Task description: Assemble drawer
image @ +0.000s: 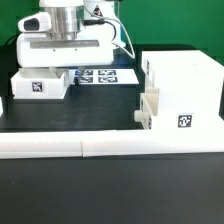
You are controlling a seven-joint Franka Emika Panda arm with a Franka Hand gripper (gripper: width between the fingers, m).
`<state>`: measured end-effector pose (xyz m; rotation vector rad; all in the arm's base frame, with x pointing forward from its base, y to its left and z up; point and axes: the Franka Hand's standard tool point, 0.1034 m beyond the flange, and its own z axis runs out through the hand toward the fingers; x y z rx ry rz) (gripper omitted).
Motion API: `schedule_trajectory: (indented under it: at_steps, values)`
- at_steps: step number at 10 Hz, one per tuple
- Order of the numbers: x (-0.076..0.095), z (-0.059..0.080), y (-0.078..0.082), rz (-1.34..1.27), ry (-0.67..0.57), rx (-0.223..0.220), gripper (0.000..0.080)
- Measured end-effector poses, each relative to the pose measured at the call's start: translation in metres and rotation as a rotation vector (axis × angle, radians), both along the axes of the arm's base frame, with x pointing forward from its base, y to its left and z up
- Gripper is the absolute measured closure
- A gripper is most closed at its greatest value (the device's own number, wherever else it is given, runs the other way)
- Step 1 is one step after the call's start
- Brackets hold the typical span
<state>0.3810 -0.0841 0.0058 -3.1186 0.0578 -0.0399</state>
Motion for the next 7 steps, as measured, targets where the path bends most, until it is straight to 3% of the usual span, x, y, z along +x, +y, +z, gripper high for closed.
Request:
schedule_trajectory:
  at_steps: [1, 2, 7]
  values:
    - [0.0000, 0.0000, 0.0000, 0.000, 0.000, 0.000, 0.0588]
    - [0.0001, 0.0000, 0.0000, 0.000, 0.000, 0.000, 0.0756]
    - [0.0013, 0.0010, 0.0027, -0.002, 0.004, 0.004, 0.0758]
